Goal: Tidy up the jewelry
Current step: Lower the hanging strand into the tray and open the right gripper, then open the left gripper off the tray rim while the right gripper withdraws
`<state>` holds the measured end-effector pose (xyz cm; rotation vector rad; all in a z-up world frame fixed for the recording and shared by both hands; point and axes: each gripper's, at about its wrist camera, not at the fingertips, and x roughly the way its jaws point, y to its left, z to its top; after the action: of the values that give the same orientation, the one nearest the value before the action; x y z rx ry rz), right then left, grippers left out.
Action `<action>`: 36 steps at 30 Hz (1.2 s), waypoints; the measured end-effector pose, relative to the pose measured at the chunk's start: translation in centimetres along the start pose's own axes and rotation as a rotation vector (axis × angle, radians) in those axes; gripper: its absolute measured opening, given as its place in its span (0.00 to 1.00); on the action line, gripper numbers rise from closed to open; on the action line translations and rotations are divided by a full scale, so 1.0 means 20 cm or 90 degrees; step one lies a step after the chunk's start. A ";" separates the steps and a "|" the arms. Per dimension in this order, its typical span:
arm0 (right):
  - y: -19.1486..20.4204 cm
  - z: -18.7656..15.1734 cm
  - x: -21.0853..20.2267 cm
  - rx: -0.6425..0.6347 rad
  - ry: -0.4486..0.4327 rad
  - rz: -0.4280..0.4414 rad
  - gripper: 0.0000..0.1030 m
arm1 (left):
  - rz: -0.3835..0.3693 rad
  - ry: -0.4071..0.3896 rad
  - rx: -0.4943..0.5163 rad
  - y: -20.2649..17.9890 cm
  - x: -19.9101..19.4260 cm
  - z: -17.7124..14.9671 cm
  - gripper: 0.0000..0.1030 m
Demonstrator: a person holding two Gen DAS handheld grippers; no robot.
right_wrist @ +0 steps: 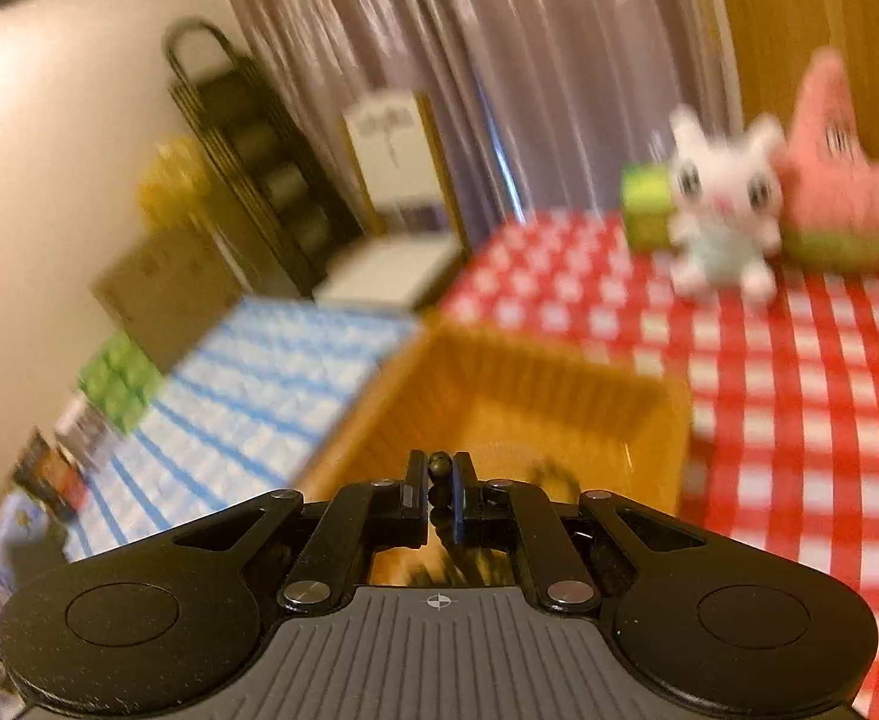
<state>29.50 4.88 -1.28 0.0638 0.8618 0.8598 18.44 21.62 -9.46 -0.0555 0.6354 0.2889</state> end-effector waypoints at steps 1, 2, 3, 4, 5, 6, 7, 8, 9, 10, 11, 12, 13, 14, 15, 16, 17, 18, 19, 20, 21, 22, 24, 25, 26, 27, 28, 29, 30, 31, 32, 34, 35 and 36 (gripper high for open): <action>-0.01 -0.02 0.03 0.002 0.014 -0.008 0.07 | 0.000 0.001 0.000 0.00 0.00 0.00 0.03; -0.03 -0.04 0.06 0.005 0.031 -0.015 0.07 | -0.001 0.001 -0.001 0.00 0.00 0.00 0.03; -0.04 -0.06 0.07 0.010 0.041 -0.023 0.07 | -0.001 0.002 -0.001 0.00 0.00 0.00 0.03; -0.05 -0.08 0.09 0.016 0.050 -0.030 0.07 | 0.000 0.002 0.000 0.00 0.00 0.00 0.03; -0.06 -0.09 0.10 0.017 0.058 -0.031 0.07 | 0.000 0.002 0.000 0.00 0.01 0.00 0.03; -0.07 -0.09 0.11 0.016 0.066 -0.028 0.07 | 0.000 0.003 0.000 0.00 0.01 0.00 0.03; -0.07 -0.09 0.12 0.013 0.076 -0.028 0.08 | 0.000 0.003 -0.001 0.00 0.01 0.00 0.03; -0.07 -0.09 0.12 0.009 0.082 -0.033 0.12 | 0.000 0.003 0.000 0.00 0.01 0.00 0.04; -0.07 -0.10 0.12 0.005 0.083 -0.037 0.19 | 0.000 0.003 0.000 0.00 0.01 0.00 0.04; -0.06 -0.10 0.12 0.003 0.079 -0.038 0.40 | 0.000 0.003 0.000 0.00 0.01 0.00 0.04; -0.05 -0.10 0.10 0.005 0.070 -0.040 0.60 | 0.000 0.003 0.000 0.00 0.01 0.00 0.04; -0.05 -0.10 0.09 0.010 0.057 -0.042 0.64 | 0.000 0.004 0.000 0.00 0.01 0.00 0.04; -0.05 -0.11 0.07 0.011 0.049 -0.042 0.66 | 0.000 0.004 0.000 0.00 0.01 0.00 0.04; -0.05 -0.10 0.07 0.010 0.053 -0.040 0.66 | 0.000 0.005 -0.001 0.00 0.01 0.00 0.04; -0.05 -0.11 0.07 0.010 0.060 -0.041 0.66 | 0.000 0.006 -0.001 0.00 0.02 0.00 0.04; -0.06 -0.10 0.07 0.013 0.065 -0.043 0.66 | 0.000 0.006 -0.001 0.00 0.02 0.00 0.04; -0.06 -0.11 0.07 0.015 0.068 -0.044 0.66 | 0.000 0.006 0.000 0.00 0.02 0.00 0.04; -0.07 -0.12 0.06 0.017 0.071 -0.046 0.66 | -0.001 0.007 0.000 0.00 0.02 0.00 0.04; -0.08 -0.13 0.05 0.020 0.074 -0.052 0.66 | -0.002 0.007 -0.001 0.01 0.03 0.00 0.04; -0.08 -0.14 0.05 0.021 0.076 -0.059 0.66 | -0.002 0.008 0.000 0.01 0.03 0.00 0.04; -0.08 -0.16 0.04 0.021 0.077 -0.067 0.66 | -0.002 0.010 0.000 0.01 0.03 -0.01 0.04; -0.09 -0.18 0.04 0.021 0.078 -0.076 0.66 | -0.002 0.011 -0.001 0.01 0.04 -0.01 0.05; -0.09 -0.20 0.03 0.026 0.080 -0.086 0.66 | -0.004 0.013 -0.001 0.02 0.04 -0.01 0.05; -0.10 -0.21 0.03 0.031 0.082 -0.089 0.66 | -0.005 0.014 -0.001 0.02 0.04 -0.01 0.05; -0.10 -0.22 0.02 0.036 0.082 -0.090 0.66 | -0.005 0.015 0.000 0.02 0.05 -0.01 0.05; -0.10 -0.23 0.02 0.041 0.080 -0.091 0.66 | -0.006 0.015 0.001 0.03 0.05 -0.01 0.05; -0.10 -0.24 0.01 0.046 0.078 -0.095 0.66 | -0.007 0.016 0.002 0.03 0.05 -0.01 0.05; -0.10 -0.24 0.01 0.049 0.078 -0.099 0.66 | -0.009 0.017 0.000 0.03 0.06 -0.01 0.05; -0.10 -0.25 0.00 0.051 0.078 -0.102 0.66 | -0.010 0.018 -0.002 0.04 0.06 -0.01 0.06; -0.10 -0.26 0.00 0.054 0.078 -0.106 0.66 | -0.011 0.021 -0.004 0.04 0.06 -0.01 0.06; -0.10 -0.26 -0.01 0.057 0.077 -0.107 0.66 | -0.013 0.023 -0.009 0.05 0.07 -0.01 0.06; -0.11 -0.28 -0.02 0.066 0.075 -0.108 0.66 | -0.018 0.031 -0.020 0.06 0.08 -0.02 0.07; -0.11 -0.29 -0.03 0.072 0.075 -0.110 0.66 | -0.023 0.038 -0.031 0.08 0.10 -0.02 0.08; -0.11 -0.29 -0.03 0.076 0.074 -0.112 0.66 | -0.027 0.047 -0.042 0.09 0.11 -0.03 0.09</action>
<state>26.64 1.28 -5.61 0.0417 1.0114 0.6514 19.26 23.88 -11.09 -0.1435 0.6972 0.2677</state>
